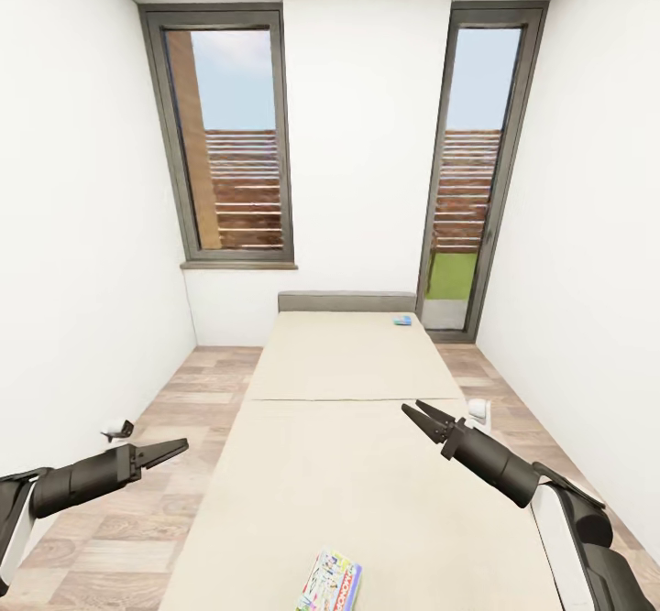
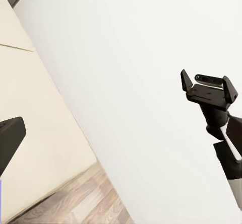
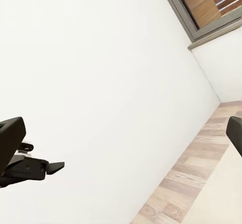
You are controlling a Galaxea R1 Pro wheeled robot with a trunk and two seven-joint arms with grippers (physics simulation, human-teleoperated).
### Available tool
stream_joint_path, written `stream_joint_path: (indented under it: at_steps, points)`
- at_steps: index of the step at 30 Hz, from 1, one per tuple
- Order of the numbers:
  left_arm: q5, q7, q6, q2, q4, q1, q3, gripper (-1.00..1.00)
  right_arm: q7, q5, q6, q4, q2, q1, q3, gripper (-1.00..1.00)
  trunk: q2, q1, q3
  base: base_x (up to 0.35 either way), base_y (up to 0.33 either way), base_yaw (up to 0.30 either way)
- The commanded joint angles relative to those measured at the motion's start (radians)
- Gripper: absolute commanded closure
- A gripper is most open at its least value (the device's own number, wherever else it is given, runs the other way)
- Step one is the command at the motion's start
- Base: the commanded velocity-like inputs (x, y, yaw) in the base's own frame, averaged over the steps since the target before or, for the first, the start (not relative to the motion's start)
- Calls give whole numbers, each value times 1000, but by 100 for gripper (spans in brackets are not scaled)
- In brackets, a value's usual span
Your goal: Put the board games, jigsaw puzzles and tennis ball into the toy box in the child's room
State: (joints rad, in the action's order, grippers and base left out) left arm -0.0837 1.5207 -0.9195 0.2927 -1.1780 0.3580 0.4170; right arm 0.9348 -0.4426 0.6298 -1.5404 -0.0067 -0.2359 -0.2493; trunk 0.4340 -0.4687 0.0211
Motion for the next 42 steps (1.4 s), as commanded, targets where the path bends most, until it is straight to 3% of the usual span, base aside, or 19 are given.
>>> stream_joint_path:
  at_steps: [1, 4, 8, 14, 18, 32, 42]
  points:
    - [0, 3, -18, 1, 0, 0, 0, -100, 1, -5, 7, 1, 0, 0, -1, -100, 8, -4, -4, 0, 0, 0]
    - [2, -10, -56, 7, -1, 2, 0, -100, 1, -5, 7, 1, 0, 0, -1, -100, 29, -16, -13, 0, 0, 0]
    - [3, -88, -95, 19, -1, 3, 0, -100, 1, -6, 7, 2, -1, 0, -1, -100, 57, -31, -26, 0, 0, 0]
    - [4, -219, -113, 20, -2, 5, -1, -100, 1, -6, 7, 9, 0, 0, -2, -100, 99, -54, -44, 0, 0, 0]
    - [4, -259, -115, 19, -2, 5, -1, -100, 1, -7, 7, 18, 0, 0, -4, -100, 127, -69, -57, 0, 0, 0]
    - [5, -317, -117, 23, -8, 6, -3, -100, 0, -7, 7, 25, -1, 0, -7, -100, 204, -112, -91, 0, 0, 0]
    - [9, -320, -118, 30, -30, 6, 0, -100, 0, -7, 7, 28, -1, 0, -10, -100, 204, -112, -91, 0, 0, 0]
